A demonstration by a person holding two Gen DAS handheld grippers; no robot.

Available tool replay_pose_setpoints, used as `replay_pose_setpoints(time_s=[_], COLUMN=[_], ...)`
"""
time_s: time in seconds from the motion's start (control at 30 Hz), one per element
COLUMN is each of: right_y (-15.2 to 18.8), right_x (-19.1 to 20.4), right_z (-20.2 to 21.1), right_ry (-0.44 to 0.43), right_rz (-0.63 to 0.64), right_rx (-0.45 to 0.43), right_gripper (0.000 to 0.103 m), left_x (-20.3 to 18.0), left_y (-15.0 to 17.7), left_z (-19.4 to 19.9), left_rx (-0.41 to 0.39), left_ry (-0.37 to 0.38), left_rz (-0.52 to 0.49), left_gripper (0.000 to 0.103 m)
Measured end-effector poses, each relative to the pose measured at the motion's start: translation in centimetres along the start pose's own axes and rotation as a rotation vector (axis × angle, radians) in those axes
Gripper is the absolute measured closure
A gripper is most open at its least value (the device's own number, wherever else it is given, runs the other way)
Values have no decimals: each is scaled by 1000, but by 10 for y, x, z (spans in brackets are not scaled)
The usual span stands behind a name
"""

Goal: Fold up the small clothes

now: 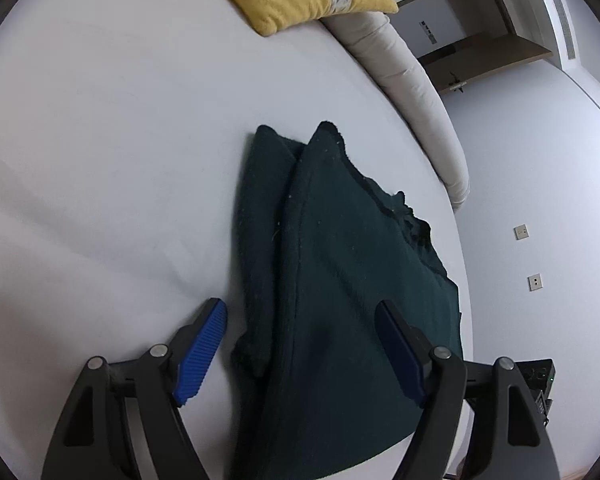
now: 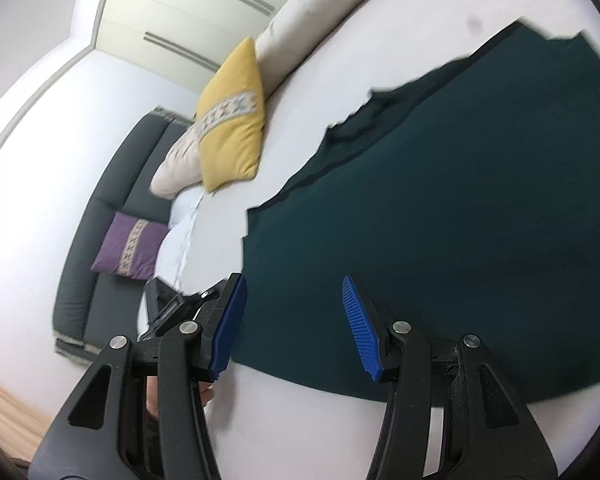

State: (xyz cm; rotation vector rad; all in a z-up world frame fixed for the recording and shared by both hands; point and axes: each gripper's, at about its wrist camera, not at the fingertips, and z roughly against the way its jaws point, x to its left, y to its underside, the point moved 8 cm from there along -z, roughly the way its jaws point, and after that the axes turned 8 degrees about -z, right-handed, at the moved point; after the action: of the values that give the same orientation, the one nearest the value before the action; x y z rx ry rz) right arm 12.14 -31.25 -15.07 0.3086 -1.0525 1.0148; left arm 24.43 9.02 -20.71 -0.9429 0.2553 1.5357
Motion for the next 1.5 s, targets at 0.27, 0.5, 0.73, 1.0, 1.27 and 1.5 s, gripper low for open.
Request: replay_pose_setpoints(time_s=[0.27,0.5,0.73,1.0,1.27,1.5], right_y=[4,14,22,18,-10,-61], right_x=[27,41,39,30,24,-24], right_z=[-86,-167,-199,-201,-161,-83], right_ry=[-16,34,56,10,-73,-40], right_rz=[-13,2,9,-60,-122,-170], right_rx=[118,214,234,227,167,62], right_gripper=[54,54,56,56,54,53], left_x=[21,22,24,-16,-96,-183], left_y=[4,4,3,-8,-10,25], left_z=[1,-2,1,17,9,-75], left_rx=[19,16,-9,-58,-43,52], left_ry=[68,99,142,118,94,104], left_rz=[94,102,132,31,-120,-238], left_gripper=[76,83,90,91,91,91])
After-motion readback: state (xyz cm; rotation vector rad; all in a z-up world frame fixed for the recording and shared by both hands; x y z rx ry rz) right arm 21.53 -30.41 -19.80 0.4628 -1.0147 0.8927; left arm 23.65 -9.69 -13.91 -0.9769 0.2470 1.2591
